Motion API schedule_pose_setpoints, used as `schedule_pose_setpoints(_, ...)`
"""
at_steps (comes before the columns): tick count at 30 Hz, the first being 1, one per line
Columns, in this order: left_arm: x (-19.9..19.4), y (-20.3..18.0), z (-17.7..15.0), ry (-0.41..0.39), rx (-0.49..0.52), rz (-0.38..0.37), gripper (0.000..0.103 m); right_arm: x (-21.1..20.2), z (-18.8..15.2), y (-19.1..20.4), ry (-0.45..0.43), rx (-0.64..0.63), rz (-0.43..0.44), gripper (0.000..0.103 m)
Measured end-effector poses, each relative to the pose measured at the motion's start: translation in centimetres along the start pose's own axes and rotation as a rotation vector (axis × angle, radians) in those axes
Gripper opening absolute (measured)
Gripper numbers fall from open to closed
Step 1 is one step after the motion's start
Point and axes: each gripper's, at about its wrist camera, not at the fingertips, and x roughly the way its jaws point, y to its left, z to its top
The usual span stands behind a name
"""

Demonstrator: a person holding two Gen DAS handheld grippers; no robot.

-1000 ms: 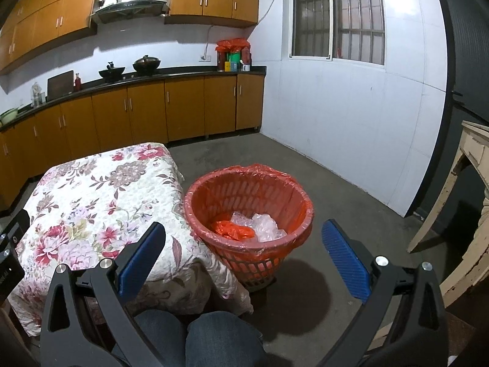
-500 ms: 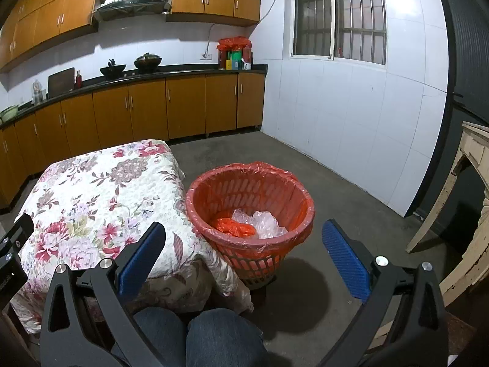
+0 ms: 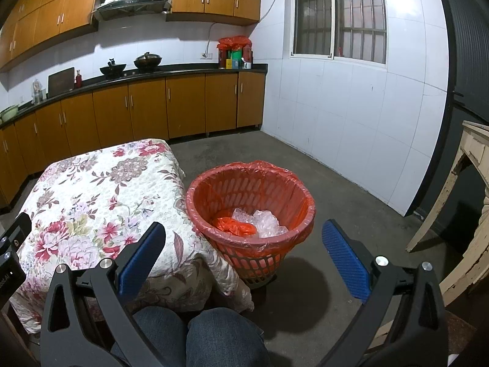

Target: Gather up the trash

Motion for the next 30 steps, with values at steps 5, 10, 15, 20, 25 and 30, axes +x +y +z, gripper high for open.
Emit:
schedule_pose_setpoints(5,0.00,0.00,-0.01,-0.001,0.000,-0.001,0.099,0.10,-0.15,0.06,0.001,-0.002,0.001,0.101)
schedule_pose_setpoints(10,0.03,-0.02,-0.03,0.001,0.001,-0.001,0.099,0.10,-0.26,0.10,0.002,0.000,0.001,0.101)
schedule_pose_setpoints(15,0.01,-0.02,0.02,0.000,0.001,0.000,0.099,0.15,-0.34,0.16,0.002,-0.002,0.002,0.101)
schedule_pose_setpoints(20,0.02,-0.04,0.01,0.000,0.001,0.000,0.099,0.19,-0.27,0.09,0.003,-0.001,0.002,0.101)
schedule_pose_setpoints(25,0.04,-0.03,0.01,0.000,0.001,0.000,0.099,0.19,-0.26,0.09,0.003,-0.001,0.002,0.101)
schedule_pose_setpoints(30,0.03,-0.02,0.01,0.000,0.002,0.000,0.099,0.19,-0.24,0.10,0.003,-0.001,0.002,0.101)
